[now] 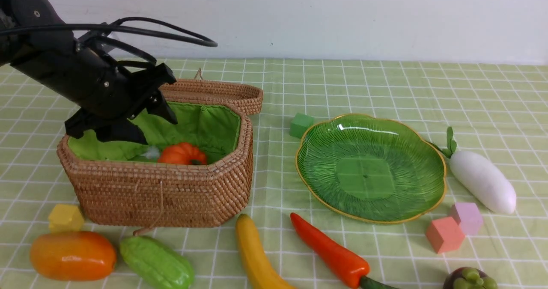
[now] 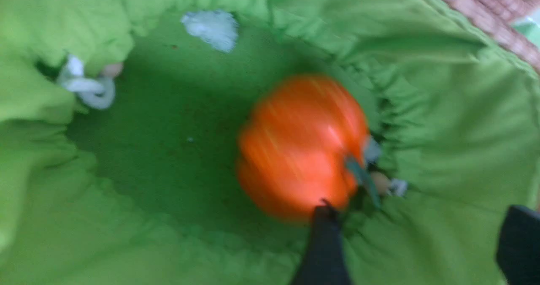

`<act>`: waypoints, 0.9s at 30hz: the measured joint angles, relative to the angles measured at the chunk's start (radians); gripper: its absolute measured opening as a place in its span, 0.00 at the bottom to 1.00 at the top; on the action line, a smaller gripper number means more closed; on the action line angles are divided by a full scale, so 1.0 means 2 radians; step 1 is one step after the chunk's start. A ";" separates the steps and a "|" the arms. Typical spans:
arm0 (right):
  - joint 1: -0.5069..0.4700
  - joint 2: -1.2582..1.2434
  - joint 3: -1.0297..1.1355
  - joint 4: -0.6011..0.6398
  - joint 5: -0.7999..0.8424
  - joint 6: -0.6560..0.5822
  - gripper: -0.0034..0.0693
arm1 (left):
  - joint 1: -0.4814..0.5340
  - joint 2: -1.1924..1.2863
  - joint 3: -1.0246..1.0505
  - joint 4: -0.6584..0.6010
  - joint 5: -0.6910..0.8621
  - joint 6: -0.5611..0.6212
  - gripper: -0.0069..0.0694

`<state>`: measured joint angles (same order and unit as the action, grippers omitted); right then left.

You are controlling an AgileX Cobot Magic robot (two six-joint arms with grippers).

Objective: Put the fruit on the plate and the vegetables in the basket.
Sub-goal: Take a chayote with your left arm and place it on the basket on the left.

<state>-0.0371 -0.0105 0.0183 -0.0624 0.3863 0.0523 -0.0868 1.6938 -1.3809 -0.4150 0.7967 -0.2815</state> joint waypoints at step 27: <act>0.000 0.000 0.000 0.000 0.000 0.000 0.38 | 0.000 -0.239 0.274 -0.032 0.044 -0.055 0.75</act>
<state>-0.0371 -0.0105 0.0183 -0.0624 0.3863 0.0523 -0.0868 1.2164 -0.8333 -0.4786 0.8851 -0.3912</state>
